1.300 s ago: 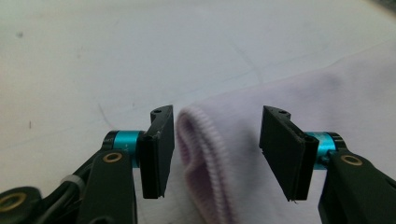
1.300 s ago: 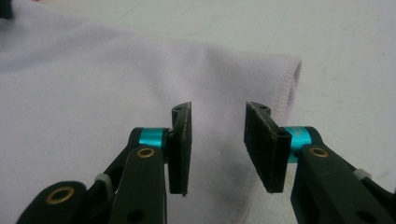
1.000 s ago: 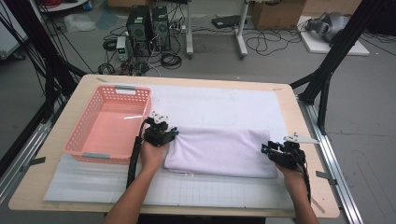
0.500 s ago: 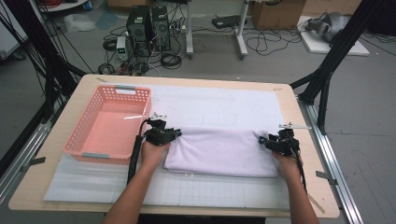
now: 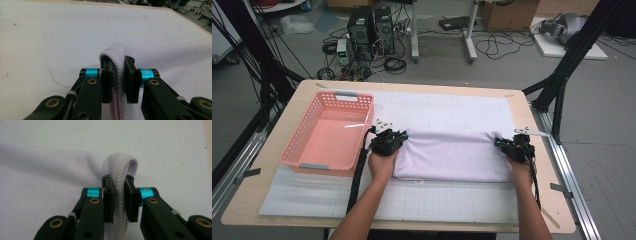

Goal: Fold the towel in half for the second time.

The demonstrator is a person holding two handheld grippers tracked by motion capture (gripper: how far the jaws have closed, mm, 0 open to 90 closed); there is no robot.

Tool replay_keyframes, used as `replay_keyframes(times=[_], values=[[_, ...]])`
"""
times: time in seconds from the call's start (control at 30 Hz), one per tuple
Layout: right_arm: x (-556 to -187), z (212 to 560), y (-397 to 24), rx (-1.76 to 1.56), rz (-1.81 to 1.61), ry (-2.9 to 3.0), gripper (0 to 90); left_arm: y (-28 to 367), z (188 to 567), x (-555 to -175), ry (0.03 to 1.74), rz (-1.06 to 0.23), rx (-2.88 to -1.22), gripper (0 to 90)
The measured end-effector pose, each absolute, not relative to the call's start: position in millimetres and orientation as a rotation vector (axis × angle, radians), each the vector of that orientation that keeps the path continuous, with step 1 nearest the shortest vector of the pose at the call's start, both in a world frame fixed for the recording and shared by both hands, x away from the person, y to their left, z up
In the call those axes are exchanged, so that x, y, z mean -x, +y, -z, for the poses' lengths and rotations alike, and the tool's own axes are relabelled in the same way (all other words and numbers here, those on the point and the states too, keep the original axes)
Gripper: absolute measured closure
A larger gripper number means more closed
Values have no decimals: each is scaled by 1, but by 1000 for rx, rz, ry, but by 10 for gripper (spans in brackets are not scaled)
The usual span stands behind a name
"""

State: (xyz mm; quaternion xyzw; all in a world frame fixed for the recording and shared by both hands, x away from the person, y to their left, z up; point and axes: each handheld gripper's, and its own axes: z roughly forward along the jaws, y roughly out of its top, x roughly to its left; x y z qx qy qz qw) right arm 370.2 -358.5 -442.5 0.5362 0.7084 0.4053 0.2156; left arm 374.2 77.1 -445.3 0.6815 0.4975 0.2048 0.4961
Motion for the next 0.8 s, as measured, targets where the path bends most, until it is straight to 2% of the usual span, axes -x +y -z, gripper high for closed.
replay_keyframes(times=[0.03,0.1,0.2,0.4,0.53,0.73,0.8], values=[[-372,443,-357,-1475,-1101,1967,751,77,445,-374,1209,-510,-1655,714],[-372,443,-355,-1470,-1051,1957,641,79,443,-372,1197,-502,-1650,551],[-364,437,-359,-1464,-1059,1924,582,81,439,-365,1153,-519,-1667,484],[-335,426,-363,-1389,-1138,1985,562,77,430,-350,1059,-514,-1754,429],[-313,429,-360,-1332,-1114,2052,478,75,433,-336,1019,-534,-1802,453],[-295,440,-359,-1253,-933,2177,464,81,436,-323,995,-476,-1782,442],[-292,441,-365,-1283,-968,2155,451,84,436,-320,983,-455,-1763,421]])
